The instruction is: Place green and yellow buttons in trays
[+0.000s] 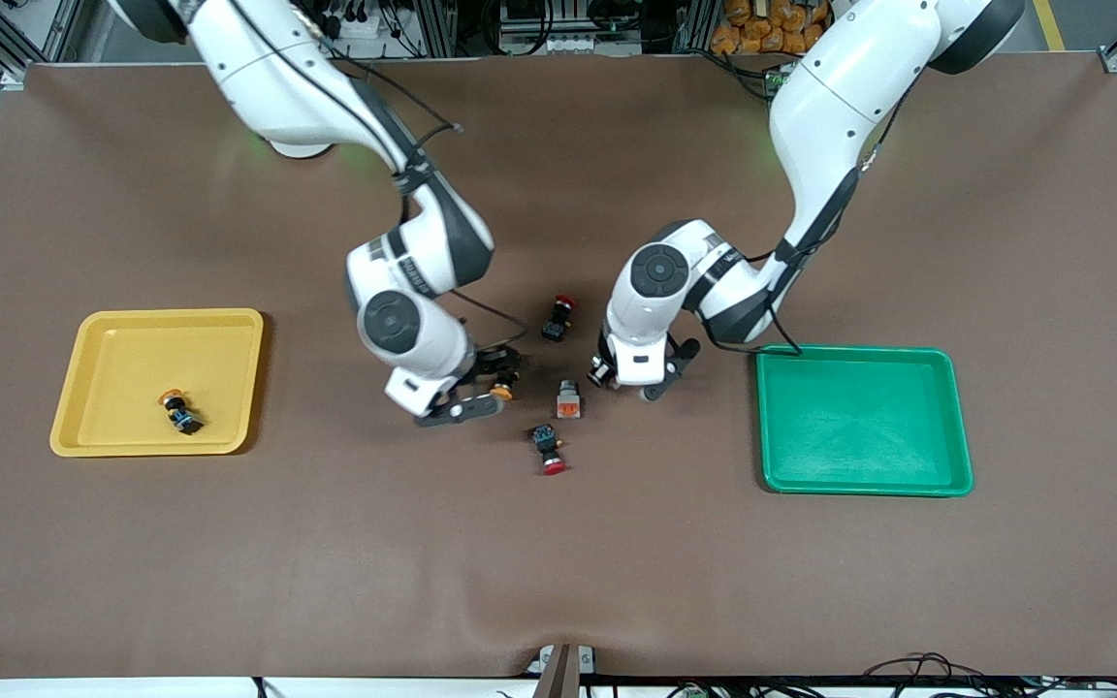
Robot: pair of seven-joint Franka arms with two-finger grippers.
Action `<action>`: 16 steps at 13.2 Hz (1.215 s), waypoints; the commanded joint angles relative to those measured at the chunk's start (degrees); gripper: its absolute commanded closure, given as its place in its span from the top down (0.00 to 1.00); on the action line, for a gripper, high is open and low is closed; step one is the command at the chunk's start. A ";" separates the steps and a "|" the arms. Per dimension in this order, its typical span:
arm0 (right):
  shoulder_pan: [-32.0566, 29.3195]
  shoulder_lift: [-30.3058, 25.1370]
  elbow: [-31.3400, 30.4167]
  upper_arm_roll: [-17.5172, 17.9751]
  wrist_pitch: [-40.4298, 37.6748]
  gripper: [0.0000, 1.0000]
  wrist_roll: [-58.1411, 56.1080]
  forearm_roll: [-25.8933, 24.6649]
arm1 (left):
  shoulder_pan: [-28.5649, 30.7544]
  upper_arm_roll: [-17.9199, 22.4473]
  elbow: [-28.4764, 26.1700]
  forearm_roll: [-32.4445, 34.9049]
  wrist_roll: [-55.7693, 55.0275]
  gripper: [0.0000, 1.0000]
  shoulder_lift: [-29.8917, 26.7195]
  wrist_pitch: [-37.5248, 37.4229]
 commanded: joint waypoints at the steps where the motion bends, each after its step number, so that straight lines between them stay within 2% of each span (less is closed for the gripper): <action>1: 1.26 1.38 -0.42 -0.86 3.22 1.00 2.05 0.22 | 1.96 0.80 0.67 1.78 1.14 0.00 -4.44 -5.53; 3: 0.57 2.35 -0.59 -1.03 3.32 1.00 2.66 0.31 | 4.59 0.28 1.38 1.51 3.51 0.00 -6.73 -11.16; 6: 1.61 3.49 -0.15 -1.03 3.41 1.00 12.31 -0.22 | 8.46 0.01 1.56 0.90 9.22 0.00 -9.37 -16.36; 13: 3.54 4.02 -0.59 -1.21 3.50 1.00 13.39 -0.31 | 18.22 -0.34 2.60 -1.29 27.49 0.00 -12.45 -22.25; 16: 4.07 4.11 -0.59 -1.21 4.64 0.21 13.39 -0.40 | 21.47 -0.34 5.68 -2.53 35.06 0.00 -12.37 -26.90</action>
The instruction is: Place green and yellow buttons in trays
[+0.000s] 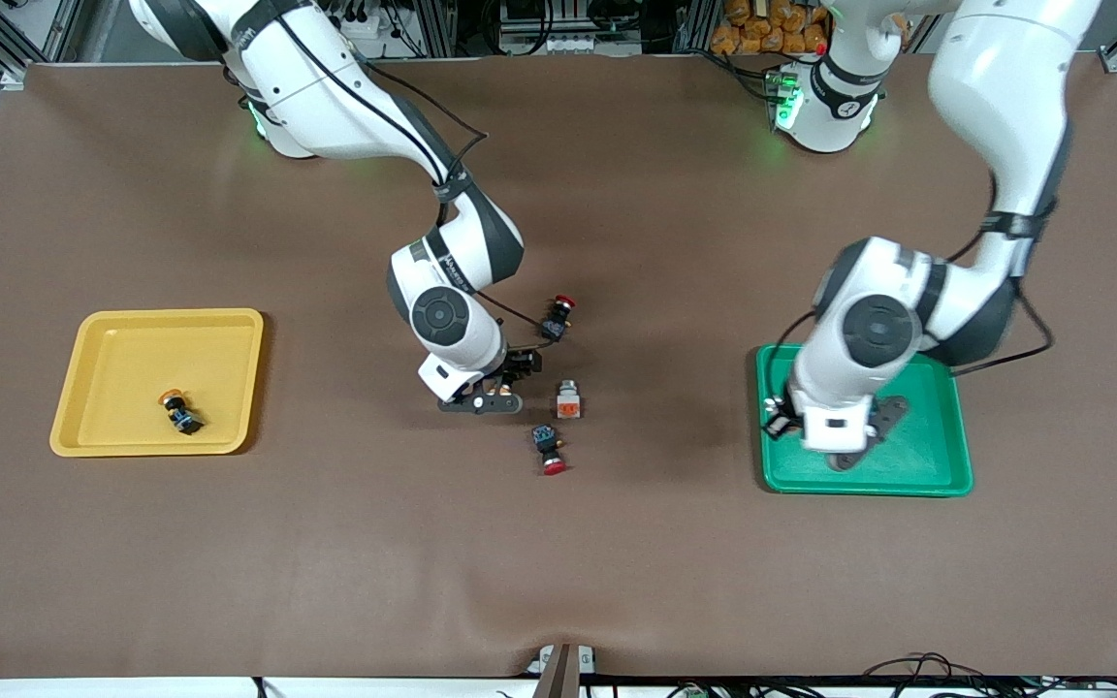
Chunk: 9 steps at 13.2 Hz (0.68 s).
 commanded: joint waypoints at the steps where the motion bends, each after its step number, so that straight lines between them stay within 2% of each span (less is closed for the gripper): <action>1: 0.70 -0.36 -0.56 -0.29 0.86 0.00 1.20 -0.35 | 3.22 -0.63 2.07 -1.08 6.95 0.00 -0.93 -4.90; 4: 0.35 -0.71 -0.47 -0.38 0.69 0.00 1.03 -0.44 | 8.84 -0.54 1.11 -1.07 17.05 0.00 -0.50 -6.14; 9: -1.49 -2.72 -0.47 -0.73 -1.85 0.00 -0.98 -1.05 | 12.36 -0.19 0.32 -0.46 18.66 0.00 2.66 -5.18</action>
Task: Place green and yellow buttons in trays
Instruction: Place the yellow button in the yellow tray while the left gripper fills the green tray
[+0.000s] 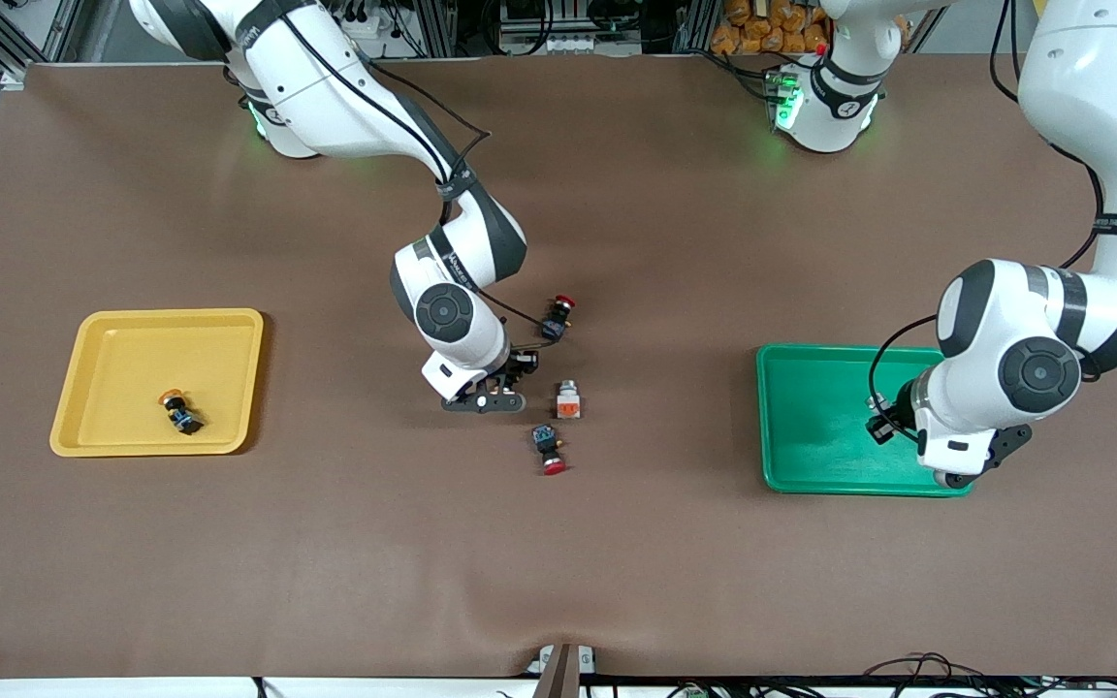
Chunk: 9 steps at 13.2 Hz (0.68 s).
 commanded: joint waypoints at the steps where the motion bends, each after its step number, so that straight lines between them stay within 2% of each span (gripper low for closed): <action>1: -3.47 -3.70 -0.55 -1.30 -5.03 0.00 -4.13 -0.88 | 1.78 -0.46 0.12 -0.09 0.58 0.00 2.00 0.99; 2: -6.01 -4.84 -0.38 -2.10 -7.59 0.00 -8.33 -0.79 | 1.79 -0.46 0.12 0.00 0.67 0.17 2.62 1.78; 3: -10.04 -5.99 -0.46 -2.19 -9.61 0.00 -13.42 -0.71 | 1.79 -0.46 0.12 0.09 0.67 0.61 3.06 2.49; 4: -14.17 -6.87 -0.55 -2.19 -11.46 0.00 -18.08 -0.53 | 1.79 -0.46 0.12 0.00 0.76 0.83 3.15 3.10; 5: -18.21 -7.31 -0.46 -2.11 -13.22 0.00 -23.44 -0.44 | 1.79 -0.46 0.12 0.00 0.67 1.00 3.15 3.11; 9: -35.88 -6.97 -0.29 -2.11 -15.69 0.00 -50.14 -0.09 | 0.56 -2.03 0.39 -0.88 -1.17 1.00 2.19 3.02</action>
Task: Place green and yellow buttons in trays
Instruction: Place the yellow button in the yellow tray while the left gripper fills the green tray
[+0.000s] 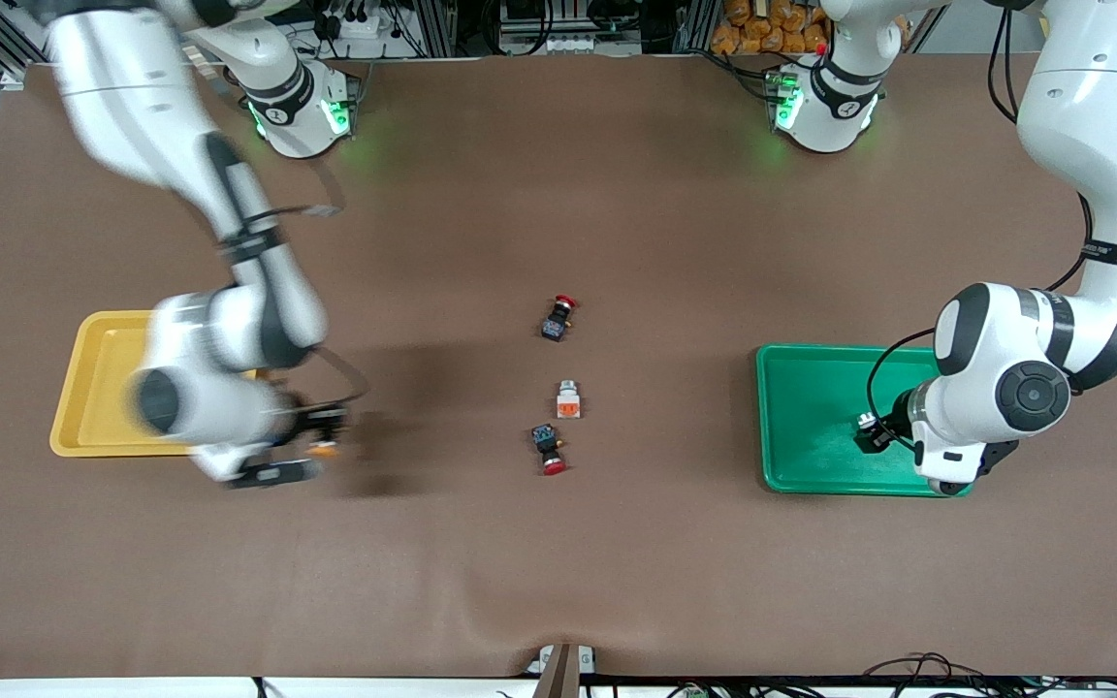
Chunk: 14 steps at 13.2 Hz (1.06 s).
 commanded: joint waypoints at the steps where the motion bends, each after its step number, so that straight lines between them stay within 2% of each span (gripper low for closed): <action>1: -10.65 -0.62 -0.81 1.76 -2.74 0.00 -15.42 -0.09 | -0.84 -3.12 0.32 -0.94 -2.92 1.00 -1.22 -0.17; 3: -15.75 -0.71 -0.54 1.68 -5.65 0.00 -20.29 -0.62 | -2.06 -6.47 1.11 -0.68 -5.57 1.00 -0.61 -0.08; 5: -20.50 -0.71 -0.10 1.59 -7.50 0.00 -25.29 -0.80 | -6.53 -6.92 2.87 -0.24 -5.05 1.00 0.79 0.35; 9: -25.00 -0.71 -0.19 1.24 -10.49 0.00 -27.33 -1.76 | -16.81 -6.57 13.40 -0.24 -6.90 1.00 8.60 1.23; 10: -25.70 -0.71 0.16 1.15 -10.58 0.26 -27.51 -2.90 | -19.71 -5.61 15.51 -0.15 -6.54 1.00 10.45 2.89; 11: -25.62 -0.80 0.51 1.24 -11.10 0.83 -27.34 -3.34 | -23.13 -4.13 17.01 -0.24 -6.62 1.00 11.95 5.60; 12: -25.19 -0.97 0.78 1.24 -12.50 1.00 -26.99 -3.35 | -26.47 -1.76 18.16 -0.33 -7.06 1.00 12.84 7.98; 14: -24.83 -0.89 4.27 1.41 -15.84 1.00 -26.29 -3.26 | -33.07 2.73 20.53 -1.03 -7.94 1.00 14.59 9.76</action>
